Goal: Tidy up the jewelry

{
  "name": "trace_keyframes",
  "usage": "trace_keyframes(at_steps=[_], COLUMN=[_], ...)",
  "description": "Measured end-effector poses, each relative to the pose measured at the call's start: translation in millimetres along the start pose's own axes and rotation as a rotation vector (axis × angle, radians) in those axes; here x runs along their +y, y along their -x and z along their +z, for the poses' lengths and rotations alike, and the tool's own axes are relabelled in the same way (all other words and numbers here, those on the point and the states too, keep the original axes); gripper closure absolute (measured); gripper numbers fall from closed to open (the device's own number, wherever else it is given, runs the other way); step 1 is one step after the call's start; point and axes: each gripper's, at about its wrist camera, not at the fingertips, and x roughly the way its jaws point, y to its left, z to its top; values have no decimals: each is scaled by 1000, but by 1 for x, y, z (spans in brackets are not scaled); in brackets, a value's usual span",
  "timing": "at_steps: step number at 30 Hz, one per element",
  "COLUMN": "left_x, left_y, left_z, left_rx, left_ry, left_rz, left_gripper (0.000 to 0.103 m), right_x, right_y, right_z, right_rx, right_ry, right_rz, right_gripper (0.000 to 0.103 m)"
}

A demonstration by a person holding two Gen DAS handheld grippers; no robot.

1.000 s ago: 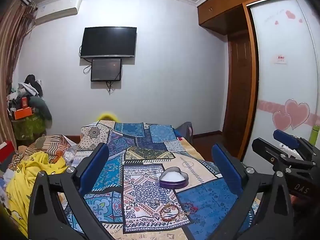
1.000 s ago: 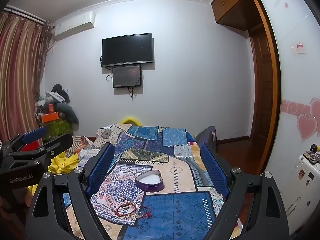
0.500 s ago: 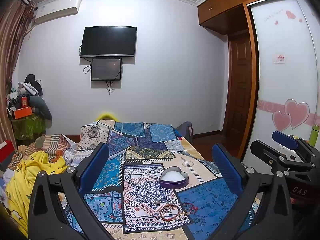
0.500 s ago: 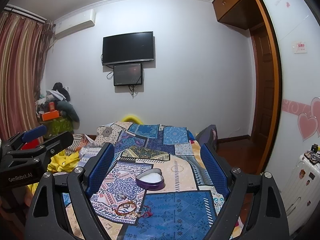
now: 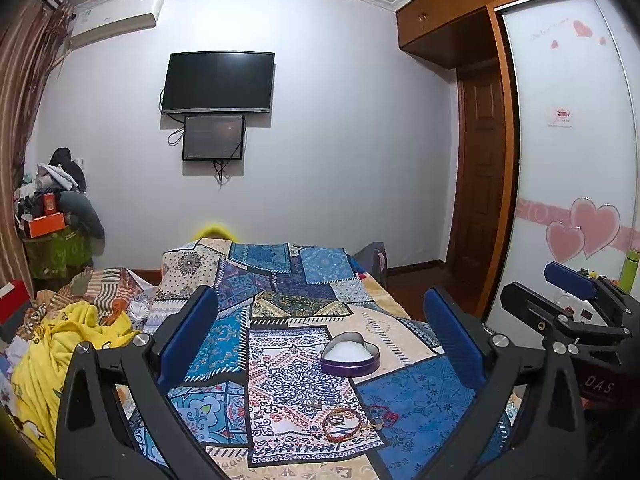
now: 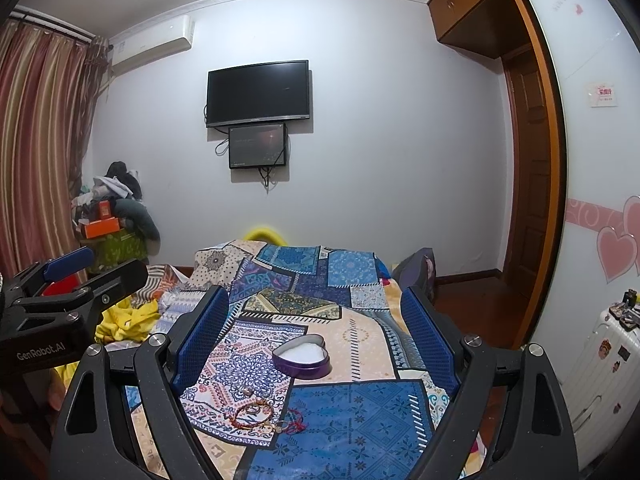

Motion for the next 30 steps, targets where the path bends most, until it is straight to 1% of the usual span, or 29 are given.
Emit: trace_keyframes(at_steps=[30], left_x=[8], left_y=[-4], left_z=[-6], left_rx=[3], left_ry=[24], left_rz=[2], left_gripper=[0], right_x=[2], right_y=[-3], right_z=[-4], right_rx=[13], right_ry=[6], right_rz=[-1], right_gripper=[17])
